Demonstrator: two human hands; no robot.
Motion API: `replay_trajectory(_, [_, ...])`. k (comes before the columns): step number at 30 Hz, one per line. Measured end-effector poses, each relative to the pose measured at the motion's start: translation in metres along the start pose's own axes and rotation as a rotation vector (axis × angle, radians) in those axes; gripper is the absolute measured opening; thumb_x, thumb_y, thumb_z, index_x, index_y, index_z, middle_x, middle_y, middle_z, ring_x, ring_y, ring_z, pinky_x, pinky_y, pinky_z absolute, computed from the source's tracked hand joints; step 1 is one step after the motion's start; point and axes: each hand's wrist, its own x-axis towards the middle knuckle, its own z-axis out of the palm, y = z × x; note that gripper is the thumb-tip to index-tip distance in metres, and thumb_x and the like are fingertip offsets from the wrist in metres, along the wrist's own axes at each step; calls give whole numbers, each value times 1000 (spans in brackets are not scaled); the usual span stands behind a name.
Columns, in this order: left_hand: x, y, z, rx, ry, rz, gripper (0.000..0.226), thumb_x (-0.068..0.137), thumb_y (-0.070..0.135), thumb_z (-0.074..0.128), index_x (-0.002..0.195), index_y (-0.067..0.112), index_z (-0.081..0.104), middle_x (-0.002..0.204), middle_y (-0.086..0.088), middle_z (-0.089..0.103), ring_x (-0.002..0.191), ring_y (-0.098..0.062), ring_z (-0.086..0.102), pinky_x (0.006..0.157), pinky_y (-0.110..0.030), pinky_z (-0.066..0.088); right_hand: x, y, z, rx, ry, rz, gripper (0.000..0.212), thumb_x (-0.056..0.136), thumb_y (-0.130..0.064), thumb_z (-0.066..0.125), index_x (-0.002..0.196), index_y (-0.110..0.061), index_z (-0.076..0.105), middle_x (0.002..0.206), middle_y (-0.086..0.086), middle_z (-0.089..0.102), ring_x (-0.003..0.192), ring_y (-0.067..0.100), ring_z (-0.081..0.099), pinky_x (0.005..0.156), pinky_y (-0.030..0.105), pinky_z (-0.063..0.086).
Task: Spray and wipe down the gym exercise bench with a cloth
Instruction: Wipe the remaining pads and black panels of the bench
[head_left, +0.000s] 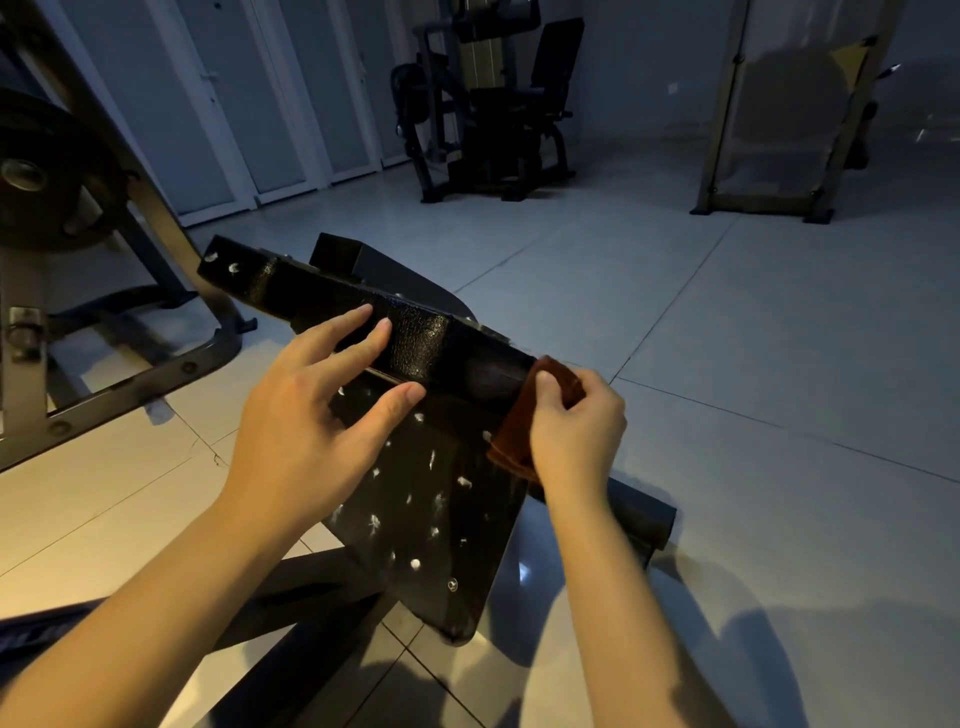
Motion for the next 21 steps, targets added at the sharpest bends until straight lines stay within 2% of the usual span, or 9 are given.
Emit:
replay_trajectory(2, [-2,1,0,-14,7,-1,61,91,60,62,145,32,56,151,20,44,140,-12,45,102,-40,49,-1,-1,1,23,14,33,12,101,-24,62,103,-12,66,93,-5,65,81,0,60,85,37,61])
replay_trajectory(4, [-2,1,0,-23,14,0,60,92,62,62,145,33,55,151,22,43,140,-10,44,96,-47,55,-18,-16,7,69,-5,-65,13,100,-25,63,108,-16,66,99,-5,66,84,1,63,78,22,60])
replay_trajectory(7, [0,-1,0,-21,18,12,63,89,60,60,144,32,56,151,18,46,138,-4,40,95,-44,55,-49,-39,15,117,-31,-259,6,98,-26,65,103,-23,61,98,-13,64,95,-9,61,70,5,50])
replay_trajectory(10, [2,-3,0,-15,9,13,63,88,62,60,143,32,57,151,17,48,138,-11,46,98,-41,51,-35,-28,12,56,-26,-220,8,100,-28,62,105,-22,62,100,-12,64,94,-4,61,74,7,52])
replay_trajectory(14, [1,-1,-2,-11,16,12,62,87,63,59,142,34,58,150,21,47,136,-13,50,93,-45,56,3,-1,-1,26,-15,39,12,101,-24,62,104,-13,66,94,-5,65,82,0,60,85,33,60])
replay_trajectory(15, [0,-1,-2,-17,18,15,62,88,63,60,142,35,58,150,22,47,136,-13,50,88,-44,58,1,-3,-1,49,-11,35,12,101,-23,62,105,-13,66,94,-6,65,81,1,61,82,33,61])
replay_trajectory(17, [1,-2,-1,-22,19,22,61,88,61,60,143,35,57,151,22,46,137,-11,48,79,-37,59,-17,-16,6,112,-31,-58,11,100,-24,63,107,-17,66,97,-9,65,86,-2,64,71,18,57])
replay_trajectory(19, [1,-3,1,-24,21,23,62,88,60,61,143,33,57,151,20,46,137,-9,46,80,-39,59,-41,-33,14,165,-68,-178,6,98,-26,65,104,-22,64,98,-13,64,95,-10,61,66,8,51])
replay_trajectory(21, [1,-5,1,-32,25,20,61,88,59,62,143,31,58,150,18,48,137,-11,46,86,-46,59,-51,-39,15,143,-69,-252,7,99,-27,65,101,-30,59,97,-17,63,96,-11,60,68,7,50])
